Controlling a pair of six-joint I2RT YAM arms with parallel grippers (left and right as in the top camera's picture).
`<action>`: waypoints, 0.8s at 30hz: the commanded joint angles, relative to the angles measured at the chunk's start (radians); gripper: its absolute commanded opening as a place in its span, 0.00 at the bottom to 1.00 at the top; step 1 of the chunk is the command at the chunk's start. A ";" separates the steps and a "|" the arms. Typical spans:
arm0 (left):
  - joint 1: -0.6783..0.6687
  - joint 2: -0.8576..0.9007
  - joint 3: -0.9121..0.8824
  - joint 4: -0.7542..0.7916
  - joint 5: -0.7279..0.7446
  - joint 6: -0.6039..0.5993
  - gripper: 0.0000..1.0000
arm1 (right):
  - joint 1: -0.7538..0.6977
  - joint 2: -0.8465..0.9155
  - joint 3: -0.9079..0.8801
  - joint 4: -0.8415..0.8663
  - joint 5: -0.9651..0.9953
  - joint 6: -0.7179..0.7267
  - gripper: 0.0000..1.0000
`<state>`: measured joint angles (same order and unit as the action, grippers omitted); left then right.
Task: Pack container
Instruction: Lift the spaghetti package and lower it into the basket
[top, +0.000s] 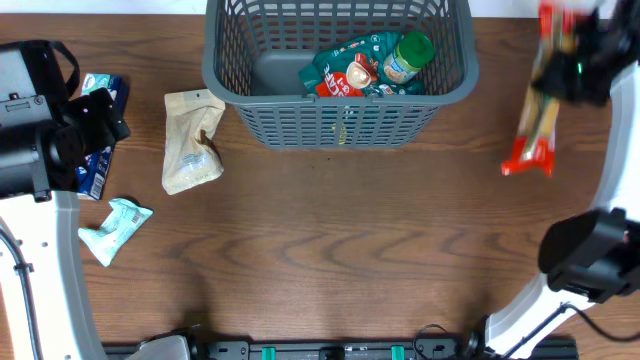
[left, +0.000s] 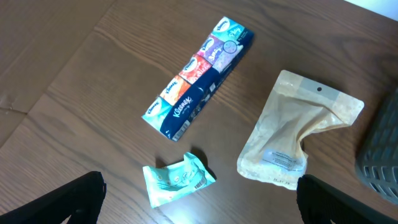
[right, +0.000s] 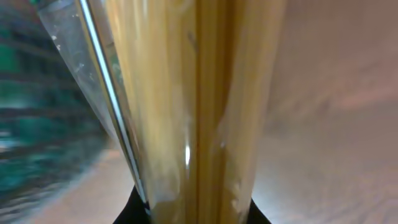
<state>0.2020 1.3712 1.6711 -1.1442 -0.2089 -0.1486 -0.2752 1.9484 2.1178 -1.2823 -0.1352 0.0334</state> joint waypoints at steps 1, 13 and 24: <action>0.004 0.005 0.001 -0.002 0.000 0.017 0.99 | 0.126 -0.079 0.198 -0.019 0.069 0.002 0.01; 0.004 0.005 0.001 -0.007 0.000 0.016 0.99 | 0.499 -0.072 0.391 0.129 0.149 -0.569 0.01; 0.004 0.005 0.001 -0.008 0.000 0.016 0.99 | 0.642 0.036 0.373 0.123 0.010 -0.878 0.01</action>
<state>0.2020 1.3716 1.6711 -1.1477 -0.2092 -0.1486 0.3485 1.9579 2.4786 -1.1778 -0.0475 -0.7284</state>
